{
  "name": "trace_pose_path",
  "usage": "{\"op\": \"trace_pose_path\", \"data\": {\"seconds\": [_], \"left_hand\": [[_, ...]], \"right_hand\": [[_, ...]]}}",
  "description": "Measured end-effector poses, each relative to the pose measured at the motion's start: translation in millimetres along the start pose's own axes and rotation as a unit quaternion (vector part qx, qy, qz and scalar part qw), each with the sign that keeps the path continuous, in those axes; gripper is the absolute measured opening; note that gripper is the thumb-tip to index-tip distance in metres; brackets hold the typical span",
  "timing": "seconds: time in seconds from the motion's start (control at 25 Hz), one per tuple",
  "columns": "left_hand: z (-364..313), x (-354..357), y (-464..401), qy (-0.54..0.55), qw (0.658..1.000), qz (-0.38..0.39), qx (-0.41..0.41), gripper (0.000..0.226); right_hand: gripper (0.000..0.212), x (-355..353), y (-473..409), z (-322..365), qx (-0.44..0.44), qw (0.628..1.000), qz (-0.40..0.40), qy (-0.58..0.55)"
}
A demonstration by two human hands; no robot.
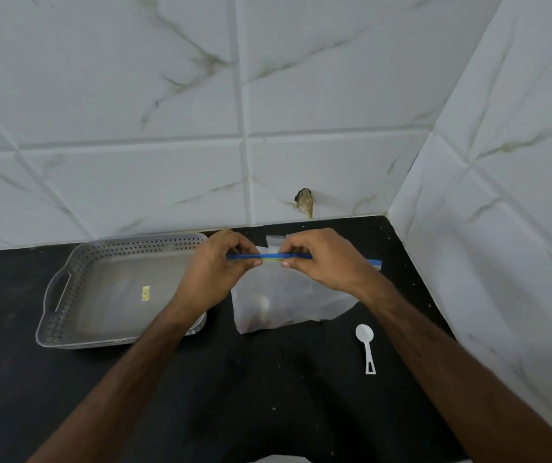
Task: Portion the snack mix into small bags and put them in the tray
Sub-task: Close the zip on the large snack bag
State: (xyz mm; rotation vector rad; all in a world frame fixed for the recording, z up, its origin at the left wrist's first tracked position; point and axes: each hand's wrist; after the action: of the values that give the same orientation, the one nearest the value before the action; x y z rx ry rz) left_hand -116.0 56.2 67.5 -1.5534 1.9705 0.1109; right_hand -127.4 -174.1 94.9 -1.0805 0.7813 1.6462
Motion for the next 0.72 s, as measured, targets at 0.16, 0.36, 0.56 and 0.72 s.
{"op": "trace_pose_path", "data": {"seconds": [0.16, 0.36, 0.56, 0.72], "left_hand": [[-3, 1, -3, 0.016, 1.0, 0.023, 0.003, 0.013], [-5, 2, -8, -0.005, 0.999, 0.013, 0.043, 0.012], [10, 1, -11, 0.202, 0.972, -0.082, -0.082, 0.026], [25, -11, -13, 0.278, 0.953, -0.088, -0.087, 0.023]], "right_hand": [[0.006, 5, -7, 10, -0.001, 1.0, -0.014, -0.001], [0.011, -3, -6, 14, -0.009, 0.997, -0.046, 0.064], [0.038, -25, -2, -2, 0.029, 0.989, -0.121, 0.085], [0.015, -39, 6, -32, 0.058, 0.995, -0.081, -0.001]]}}
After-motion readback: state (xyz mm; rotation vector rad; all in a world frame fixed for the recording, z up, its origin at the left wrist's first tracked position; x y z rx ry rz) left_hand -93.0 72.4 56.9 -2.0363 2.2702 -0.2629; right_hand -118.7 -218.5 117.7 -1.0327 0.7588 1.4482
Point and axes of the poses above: each hand's wrist, its own y-axis away from the middle knuckle, its own x-axis out of the palm, z = x × y, and after that the axes turned 11 degrees about y, right-handed
